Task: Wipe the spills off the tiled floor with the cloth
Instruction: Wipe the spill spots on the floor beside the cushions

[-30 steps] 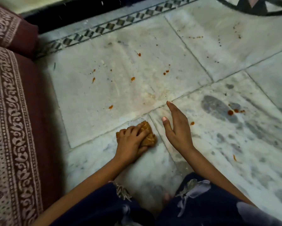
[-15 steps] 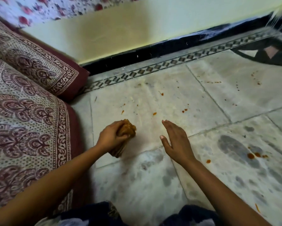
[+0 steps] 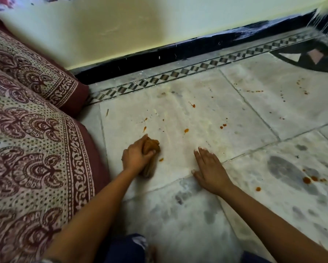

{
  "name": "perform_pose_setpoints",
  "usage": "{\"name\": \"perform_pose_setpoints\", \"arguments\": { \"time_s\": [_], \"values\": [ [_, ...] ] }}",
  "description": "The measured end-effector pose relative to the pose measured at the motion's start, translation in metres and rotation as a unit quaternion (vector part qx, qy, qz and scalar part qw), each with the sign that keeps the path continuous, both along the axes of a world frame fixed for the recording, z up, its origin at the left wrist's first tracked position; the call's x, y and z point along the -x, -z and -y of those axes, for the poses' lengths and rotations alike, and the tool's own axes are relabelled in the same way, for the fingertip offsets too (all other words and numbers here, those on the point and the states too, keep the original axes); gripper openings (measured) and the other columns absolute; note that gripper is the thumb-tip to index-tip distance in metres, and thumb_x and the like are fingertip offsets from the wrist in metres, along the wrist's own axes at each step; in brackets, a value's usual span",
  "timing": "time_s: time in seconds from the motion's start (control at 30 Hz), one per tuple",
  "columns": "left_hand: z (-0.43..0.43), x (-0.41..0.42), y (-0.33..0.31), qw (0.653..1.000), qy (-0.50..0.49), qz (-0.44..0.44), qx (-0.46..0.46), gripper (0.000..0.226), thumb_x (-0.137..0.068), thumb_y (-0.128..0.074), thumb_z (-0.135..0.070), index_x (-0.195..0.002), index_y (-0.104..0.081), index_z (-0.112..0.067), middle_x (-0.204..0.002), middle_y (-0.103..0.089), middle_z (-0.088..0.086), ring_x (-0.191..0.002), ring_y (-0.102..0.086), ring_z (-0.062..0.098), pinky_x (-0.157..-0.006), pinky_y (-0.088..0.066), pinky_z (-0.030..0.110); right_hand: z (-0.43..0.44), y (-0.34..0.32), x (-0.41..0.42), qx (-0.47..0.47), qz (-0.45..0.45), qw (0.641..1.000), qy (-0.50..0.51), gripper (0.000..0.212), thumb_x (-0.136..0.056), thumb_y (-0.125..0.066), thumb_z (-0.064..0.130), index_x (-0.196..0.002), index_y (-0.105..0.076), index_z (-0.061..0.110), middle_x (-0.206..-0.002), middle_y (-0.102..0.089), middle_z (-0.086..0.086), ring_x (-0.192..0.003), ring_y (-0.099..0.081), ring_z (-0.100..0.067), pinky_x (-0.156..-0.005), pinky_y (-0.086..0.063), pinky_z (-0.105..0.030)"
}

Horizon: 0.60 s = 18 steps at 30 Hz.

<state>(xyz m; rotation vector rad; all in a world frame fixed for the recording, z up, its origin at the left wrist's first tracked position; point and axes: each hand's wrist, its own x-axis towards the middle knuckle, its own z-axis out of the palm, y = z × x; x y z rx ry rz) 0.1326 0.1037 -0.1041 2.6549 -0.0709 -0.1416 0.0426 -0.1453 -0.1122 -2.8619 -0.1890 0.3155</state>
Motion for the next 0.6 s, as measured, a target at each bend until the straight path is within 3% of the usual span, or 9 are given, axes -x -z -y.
{"name": "perform_pose_setpoints", "arguments": {
  "time_s": [0.07,0.17,0.23,0.3,0.43,0.53,0.6],
  "values": [
    [0.015,-0.001,0.018,0.998,0.049,0.004,-0.039,0.073,-0.079,-0.048,-0.061,-0.144,-0.032,-0.032,-0.149,-0.038,0.001,-0.131,-0.042,0.024,-0.105,-0.027,0.038,-0.004,0.015,-0.001,0.008,-0.016,1.000,0.025,0.092,-0.073,0.006,0.061,-0.149,-0.004,0.009,-0.157,0.001,-0.013,-0.146,-0.001,-0.027,-0.110,0.010,-0.029],
    [0.030,0.023,0.034,0.982,0.164,0.016,-0.090,0.077,-0.078,-0.027,-0.073,-0.147,-0.017,-0.039,-0.157,0.001,-0.002,-0.145,-0.001,0.017,-0.115,0.000,0.040,-0.003,0.028,0.005,0.025,-0.050,0.998,0.041,0.111,-0.060,0.028,0.077,-0.147,0.009,0.011,-0.156,0.014,-0.009,-0.143,0.014,-0.019,-0.109,0.014,-0.027],
    [0.015,0.040,0.043,0.956,0.264,0.059,-0.113,0.073,-0.081,-0.032,-0.071,-0.146,-0.017,-0.041,-0.157,-0.002,0.000,-0.145,-0.005,0.021,-0.114,0.006,0.040,-0.001,0.035,0.006,0.027,-0.058,0.997,0.046,0.109,-0.054,0.038,0.074,-0.143,0.018,0.013,-0.152,0.021,-0.004,-0.138,0.021,-0.012,-0.109,0.016,-0.026],
    [-0.015,0.053,0.048,0.937,0.309,0.104,-0.123,0.070,-0.084,-0.033,-0.069,-0.146,-0.014,-0.044,-0.157,-0.012,0.001,-0.144,-0.014,0.025,-0.114,0.005,0.041,0.001,0.036,0.006,0.018,-0.051,0.997,0.049,0.100,-0.059,0.035,0.074,-0.140,0.020,0.015,-0.150,0.023,-0.002,-0.138,0.022,-0.012,-0.109,0.017,-0.026],
    [-0.055,0.024,0.045,0.957,0.260,0.042,-0.125,0.072,-0.080,-0.023,-0.076,-0.145,-0.010,-0.046,-0.158,-0.005,0.003,-0.145,-0.005,0.028,-0.115,0.005,0.046,-0.005,0.039,0.007,0.029,-0.074,0.995,0.056,0.097,-0.063,0.033,0.072,-0.140,0.022,0.015,-0.148,0.028,-0.003,-0.142,0.020,-0.017,-0.112,0.015,-0.027],
    [-0.017,-0.016,0.034,0.960,0.224,-0.019,-0.165,0.081,-0.070,-0.021,-0.081,-0.144,-0.009,-0.050,-0.159,0.003,0.004,-0.144,0.000,0.033,-0.112,0.004,0.054,-0.007,0.033,0.003,0.050,-0.091,0.993,0.057,0.099,-0.063,0.026,0.077,-0.140,0.024,0.014,-0.145,0.031,-0.002,-0.143,0.017,-0.018,-0.111,0.015,-0.028],
    [0.012,-0.019,0.029,0.954,0.234,-0.038,-0.183,0.079,-0.071,-0.026,-0.081,-0.143,-0.017,-0.051,-0.159,0.002,0.004,-0.144,0.000,0.035,-0.110,0.002,0.057,-0.010,0.024,0.003,0.063,-0.101,0.991,0.054,0.095,-0.067,0.015,0.070,-0.143,0.020,0.013,-0.143,0.031,-0.002,-0.144,0.016,-0.018,-0.111,0.014,-0.028]
  ]
}}
